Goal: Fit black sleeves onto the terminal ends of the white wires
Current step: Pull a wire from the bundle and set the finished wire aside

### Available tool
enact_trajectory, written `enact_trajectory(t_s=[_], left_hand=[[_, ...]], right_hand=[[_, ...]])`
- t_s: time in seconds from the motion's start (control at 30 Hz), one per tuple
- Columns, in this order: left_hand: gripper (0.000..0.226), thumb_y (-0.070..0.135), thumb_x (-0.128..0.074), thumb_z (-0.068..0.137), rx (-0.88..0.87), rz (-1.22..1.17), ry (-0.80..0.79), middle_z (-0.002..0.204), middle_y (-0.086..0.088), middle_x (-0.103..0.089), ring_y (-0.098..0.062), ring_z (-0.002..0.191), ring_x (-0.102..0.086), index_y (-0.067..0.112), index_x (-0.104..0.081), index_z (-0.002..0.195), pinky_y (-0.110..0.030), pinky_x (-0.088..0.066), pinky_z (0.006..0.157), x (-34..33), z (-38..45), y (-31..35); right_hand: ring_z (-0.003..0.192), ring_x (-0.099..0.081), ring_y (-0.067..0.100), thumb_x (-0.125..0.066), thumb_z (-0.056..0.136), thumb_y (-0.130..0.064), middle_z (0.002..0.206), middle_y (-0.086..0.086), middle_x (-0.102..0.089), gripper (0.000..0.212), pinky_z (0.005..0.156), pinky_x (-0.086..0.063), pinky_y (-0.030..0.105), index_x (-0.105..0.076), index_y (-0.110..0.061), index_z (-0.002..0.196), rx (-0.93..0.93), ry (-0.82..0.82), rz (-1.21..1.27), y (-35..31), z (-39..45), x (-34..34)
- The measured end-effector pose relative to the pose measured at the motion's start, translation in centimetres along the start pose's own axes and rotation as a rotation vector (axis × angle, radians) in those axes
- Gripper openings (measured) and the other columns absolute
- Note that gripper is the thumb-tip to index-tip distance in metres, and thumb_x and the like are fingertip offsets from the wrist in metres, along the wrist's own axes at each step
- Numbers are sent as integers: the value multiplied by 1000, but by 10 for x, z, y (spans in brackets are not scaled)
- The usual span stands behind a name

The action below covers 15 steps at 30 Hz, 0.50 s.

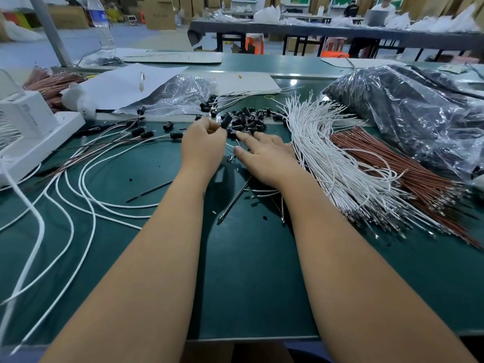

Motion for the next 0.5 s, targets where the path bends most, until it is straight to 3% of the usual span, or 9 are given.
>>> enact_trajectory(t_s=[0.1, 0.17, 0.27, 0.37, 0.5], left_hand=[[11, 17, -54, 88, -13, 104, -13, 87, -8, -68, -28, 90, -64, 12, -63, 92, -39, -52, 83, -3, -1, 2], [11, 14, -54, 87, -6, 92, -11, 88, -10, -69, -29, 88, -64, 12, -63, 92, -39, -52, 83, -3, -1, 1], [13, 12, -53, 86, -13, 56, -30, 89, -12, -70, -19, 65, -55, 10, -63, 94, -32, -48, 67, -5, -2, 4], [12, 14, -52, 87, -23, 47, -73, 84, -7, -71, 0, 41, -39, 12, -63, 93, -25, -35, 53, -8, -5, 6], [10, 12, -52, 86, -23, 17, -120, 83, -11, -71, 1, 35, -36, 12, -62, 89, -25, -33, 51, -11, -10, 9]], right_hand=[[148, -5, 21, -16, 100, -56, 161, 0, -15, 55, 116, -4, 49, -22, -35, 151, -16, -51, -60, 1, 1, -9], [147, -8, 20, -17, 101, -54, 159, -1, -21, 55, 115, -5, 48, -28, -31, 150, -4, -26, -62, -1, 0, -6], [137, -28, 22, -23, 102, -49, 142, -1, -47, 48, 106, -18, 45, -50, -27, 135, 20, 73, -53, -4, -2, 6], [116, -45, 23, -35, 102, -34, 107, -1, -62, 33, 88, -23, 37, -67, -26, 100, 34, 211, -35, -7, -5, 21], [111, -48, 21, -54, 88, -8, 103, -3, -70, 31, 85, -25, 31, -73, -28, 105, 24, 371, 41, -5, -11, 40]])
Point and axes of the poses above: each hand's wrist, its own z-axis towards the middle knuckle, its own x-axis out of the back of the hand, y = z × x, the point moved 9 cm from there along z, towards the middle knuckle
